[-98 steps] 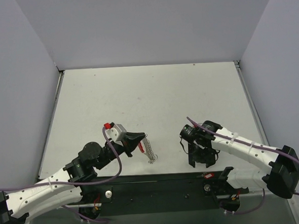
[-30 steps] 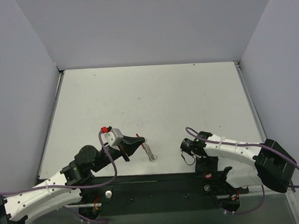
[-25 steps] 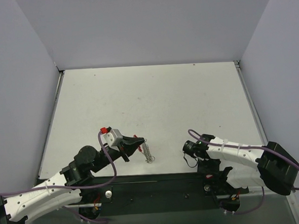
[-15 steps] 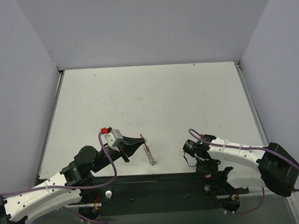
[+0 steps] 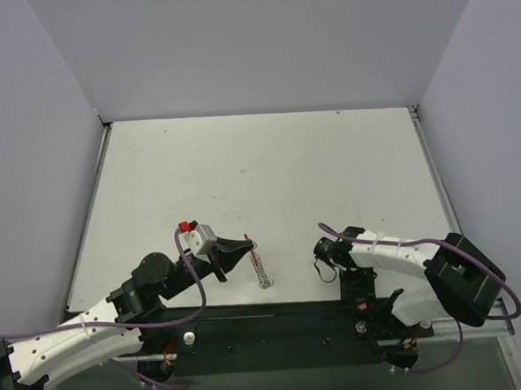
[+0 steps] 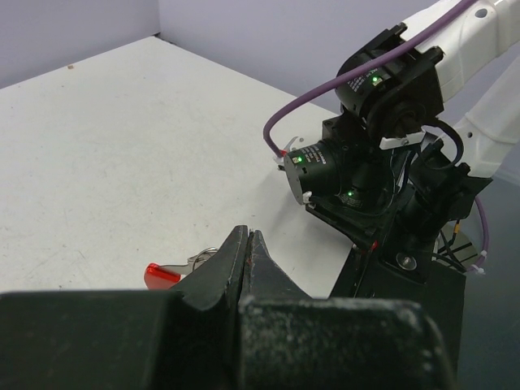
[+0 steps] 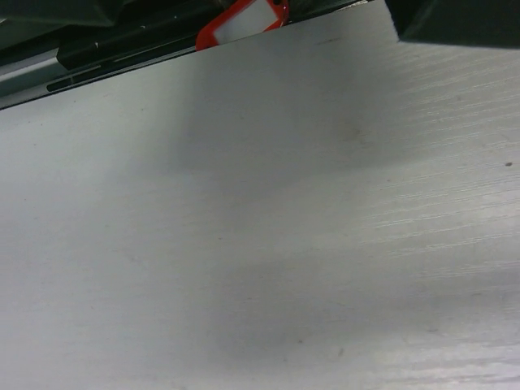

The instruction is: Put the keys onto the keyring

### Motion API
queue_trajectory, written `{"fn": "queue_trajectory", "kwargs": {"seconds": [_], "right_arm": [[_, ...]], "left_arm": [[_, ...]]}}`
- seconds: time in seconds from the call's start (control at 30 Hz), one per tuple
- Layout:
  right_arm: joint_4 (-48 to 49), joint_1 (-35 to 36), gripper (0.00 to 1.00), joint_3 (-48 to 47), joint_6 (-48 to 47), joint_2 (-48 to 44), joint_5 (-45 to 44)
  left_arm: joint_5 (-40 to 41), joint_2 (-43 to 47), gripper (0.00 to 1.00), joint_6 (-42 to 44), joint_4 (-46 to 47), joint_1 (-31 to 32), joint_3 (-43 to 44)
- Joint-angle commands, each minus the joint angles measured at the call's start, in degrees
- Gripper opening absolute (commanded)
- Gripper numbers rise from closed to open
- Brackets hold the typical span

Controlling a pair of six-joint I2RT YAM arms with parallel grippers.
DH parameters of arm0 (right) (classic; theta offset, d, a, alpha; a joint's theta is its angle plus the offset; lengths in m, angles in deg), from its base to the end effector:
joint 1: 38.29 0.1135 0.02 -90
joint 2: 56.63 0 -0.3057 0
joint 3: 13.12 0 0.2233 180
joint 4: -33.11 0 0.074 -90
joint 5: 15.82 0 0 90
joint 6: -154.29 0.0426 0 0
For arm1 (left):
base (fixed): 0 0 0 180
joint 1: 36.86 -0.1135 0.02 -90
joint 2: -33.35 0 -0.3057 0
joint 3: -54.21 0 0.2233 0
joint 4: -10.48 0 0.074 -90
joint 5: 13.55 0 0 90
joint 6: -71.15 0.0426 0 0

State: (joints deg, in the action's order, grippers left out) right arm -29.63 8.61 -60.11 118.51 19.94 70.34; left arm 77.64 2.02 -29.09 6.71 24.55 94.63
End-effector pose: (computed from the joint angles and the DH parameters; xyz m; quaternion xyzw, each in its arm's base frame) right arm 0.0967 0.0992 0.1842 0.0631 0.9972 -0.0369 0.0130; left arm 0.0465 -0.0834 0.3185 0.2839 0.6108 -0.4269 0.6034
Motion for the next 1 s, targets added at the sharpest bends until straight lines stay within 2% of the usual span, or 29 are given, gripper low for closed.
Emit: {"fn": "queue_trajectory", "kwargs": {"seconds": [0.0,0.33,0.43,0.6,0.63,0.77,0.8,0.83,0.97], "right_arm": [[-3.0,-0.1,0.34,-2.7,-6.0,2.6,1.5],[-1.6,1.3,0.30,-2.8,-6.8,3.5,6.1],[-1.4,2.4,0.28,-2.0,-4.4,2.7,6.6],[-2.5,6.3,0.27,-1.0,5.0,0.7,4.1],[-2.8,6.6,0.22,-0.9,6.4,0.2,2.4],[-3.6,10.1,0.13,-0.1,12.0,-2.6,-1.2],[-3.6,10.4,0.09,0.4,12.4,-4.0,-1.5],[-3.4,10.5,0.00,0.6,12.5,-4.6,-2.0],[-1.2,11.3,0.00,-3.6,9.3,-9.5,-5.4]], "left_arm": [[-0.7,0.0,0.00,0.4,3.7,-0.2,1.8],[-0.3,-0.8,0.00,0.7,3.5,-0.3,2.8],[-0.1,-1.0,0.00,0.9,3.4,-0.3,3.2],[-0.2,-1.0,0.00,1.3,3.1,-0.3,4.0],[-0.2,-1.0,0.00,1.3,3.0,-0.3,4.1],[-0.3,-0.7,0.00,1.5,2.3,-0.4,4.5],[-0.2,-0.7,0.00,1.5,2.2,-0.3,4.6],[-0.1,-0.8,0.00,1.5,2.2,-0.4,4.7],[-0.3,-1.2,0.00,1.6,1.7,-0.4,4.9]]}}
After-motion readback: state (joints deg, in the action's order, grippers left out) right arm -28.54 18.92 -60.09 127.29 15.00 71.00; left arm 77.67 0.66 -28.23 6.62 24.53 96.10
